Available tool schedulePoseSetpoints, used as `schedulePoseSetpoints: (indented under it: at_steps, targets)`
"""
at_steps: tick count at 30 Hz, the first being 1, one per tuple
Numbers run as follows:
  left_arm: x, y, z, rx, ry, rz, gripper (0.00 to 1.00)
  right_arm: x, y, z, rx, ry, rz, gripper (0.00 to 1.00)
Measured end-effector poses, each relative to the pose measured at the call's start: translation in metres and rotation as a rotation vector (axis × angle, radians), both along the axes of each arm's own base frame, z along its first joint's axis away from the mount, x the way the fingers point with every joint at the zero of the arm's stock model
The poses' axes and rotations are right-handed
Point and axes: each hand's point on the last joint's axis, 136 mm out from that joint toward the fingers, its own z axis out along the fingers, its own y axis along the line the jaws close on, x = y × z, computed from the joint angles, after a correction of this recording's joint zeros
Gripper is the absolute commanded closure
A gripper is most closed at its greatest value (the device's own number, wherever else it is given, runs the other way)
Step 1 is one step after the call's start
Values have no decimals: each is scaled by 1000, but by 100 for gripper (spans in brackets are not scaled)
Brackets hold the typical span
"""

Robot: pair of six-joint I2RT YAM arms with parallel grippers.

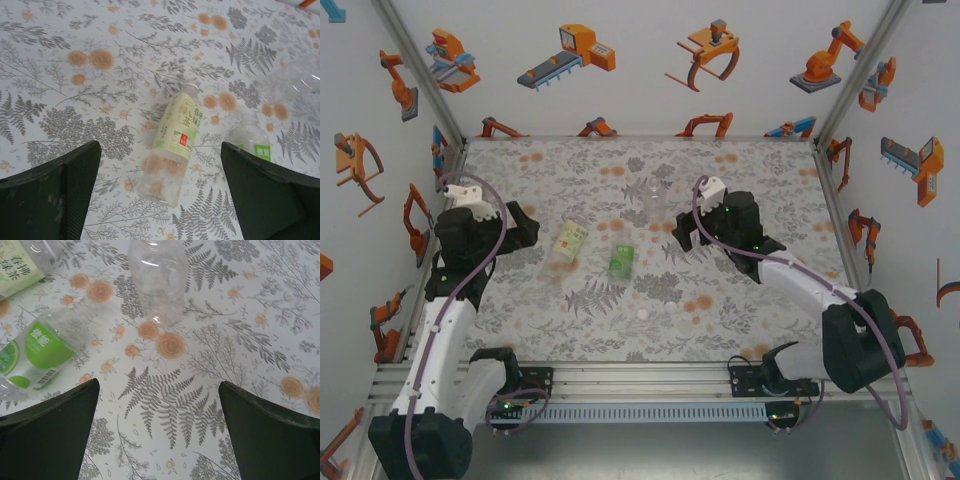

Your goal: Screw on the bottle caps

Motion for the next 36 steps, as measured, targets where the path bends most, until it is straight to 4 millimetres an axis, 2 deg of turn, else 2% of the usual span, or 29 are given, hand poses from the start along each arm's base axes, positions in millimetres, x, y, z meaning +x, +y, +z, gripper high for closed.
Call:
schedulePoseSetpoints:
  at_steps: [8,14,27,31,36]
  targets:
    - [2,-7,-18,47,55,-70,3,18,15,-24,12,44,13,11]
    - [9,-9,-22,110,76,-116,3,43,28,-20,61,28,7,13]
    - [0,-1,-7,190,15,-93,3,99,61,-19,162,-21,22,14]
    - [0,1,-9,198,24,-89,3,110,70,-20,170,-35,36,16]
    - [0,0,-13,196,34,-93,3,115,75,-36,151,-26,52,24]
